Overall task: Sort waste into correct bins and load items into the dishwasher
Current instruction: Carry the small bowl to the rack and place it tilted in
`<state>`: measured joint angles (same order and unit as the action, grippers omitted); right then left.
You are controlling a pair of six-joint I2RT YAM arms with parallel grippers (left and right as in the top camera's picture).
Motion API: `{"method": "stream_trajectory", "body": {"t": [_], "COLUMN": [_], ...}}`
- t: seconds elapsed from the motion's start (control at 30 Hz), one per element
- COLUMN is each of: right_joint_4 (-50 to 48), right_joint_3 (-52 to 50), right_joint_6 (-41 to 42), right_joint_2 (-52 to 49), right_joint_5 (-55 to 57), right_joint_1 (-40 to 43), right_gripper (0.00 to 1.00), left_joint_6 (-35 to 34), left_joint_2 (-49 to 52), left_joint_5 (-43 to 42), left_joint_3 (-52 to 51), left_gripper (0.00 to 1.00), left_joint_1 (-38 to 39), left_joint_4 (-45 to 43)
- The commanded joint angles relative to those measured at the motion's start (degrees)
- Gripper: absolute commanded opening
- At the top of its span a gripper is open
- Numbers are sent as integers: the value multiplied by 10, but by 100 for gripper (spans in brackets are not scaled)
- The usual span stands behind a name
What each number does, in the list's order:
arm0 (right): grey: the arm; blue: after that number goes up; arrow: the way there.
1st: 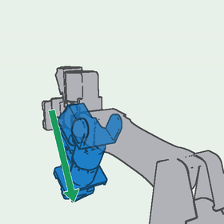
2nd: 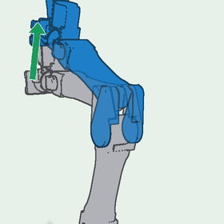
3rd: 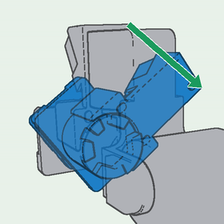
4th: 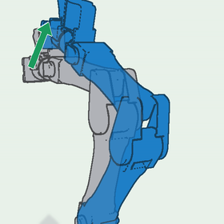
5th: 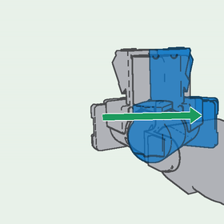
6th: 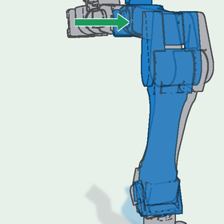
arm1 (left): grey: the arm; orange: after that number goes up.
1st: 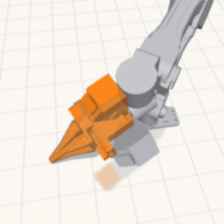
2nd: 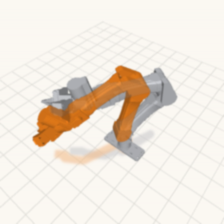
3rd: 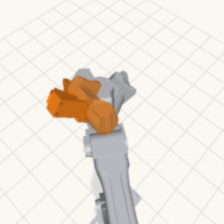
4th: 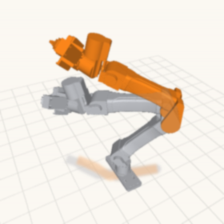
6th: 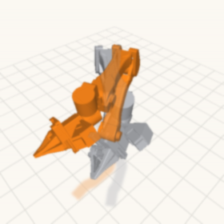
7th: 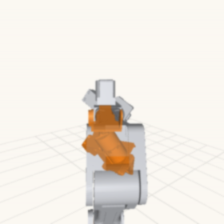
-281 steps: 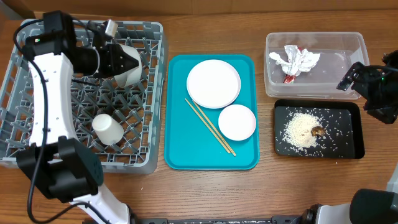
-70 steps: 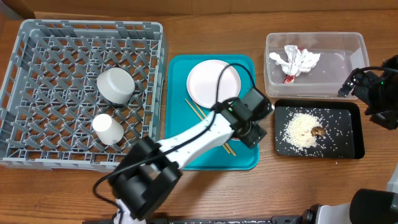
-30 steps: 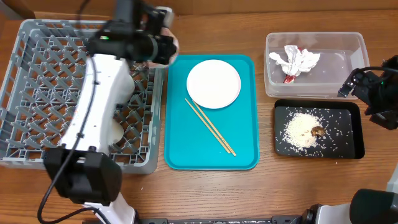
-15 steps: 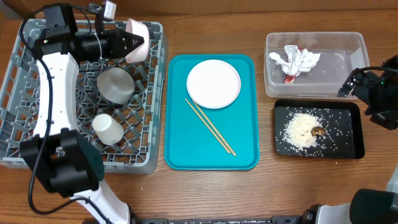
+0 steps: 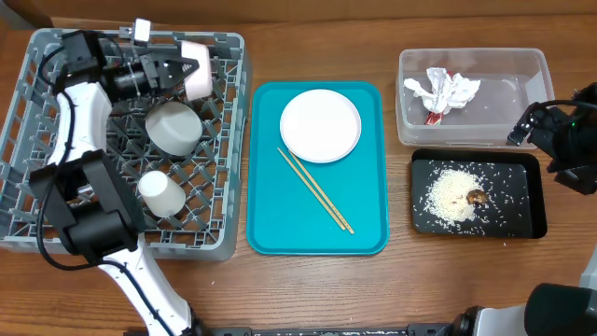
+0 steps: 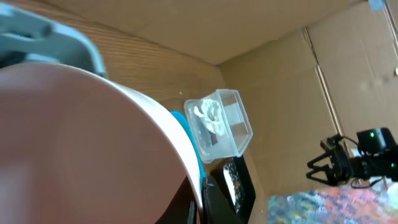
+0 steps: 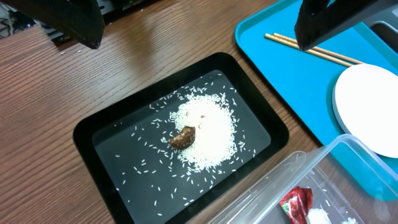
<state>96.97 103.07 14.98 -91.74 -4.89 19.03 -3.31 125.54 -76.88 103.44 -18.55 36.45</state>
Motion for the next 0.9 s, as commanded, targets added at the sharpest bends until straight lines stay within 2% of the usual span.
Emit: {"method": "stream_trajectory", "body": {"t": [0.0, 0.2, 0.33, 0.43, 0.87], "right_joint_4": [-4, -4, -4, -3, 0], "right_joint_3": [12, 12, 12, 12, 12], "right_joint_6": [0, 0, 0, 0, 0], "right_joint_2": [10, 10, 10, 10, 10], "right_joint_5": [5, 5, 5, 5, 3], "right_joint_1": [0, 0, 0, 0, 0], "right_gripper": [100, 100, 100, 100, 100], "left_joint_6": [-16, -28, -71, -115, -115], "left_joint_2": [18, 23, 23, 23, 36], "left_joint_5": [-20, -37, -134, -136, -80], "left_joint_3": [5, 5, 5, 5, 5], "left_gripper": [4, 4, 4, 4, 4], "left_joint_1": [-10, -9, -3, 2, 8], "left_joint_4": [1, -15, -88, -128, -131]}}
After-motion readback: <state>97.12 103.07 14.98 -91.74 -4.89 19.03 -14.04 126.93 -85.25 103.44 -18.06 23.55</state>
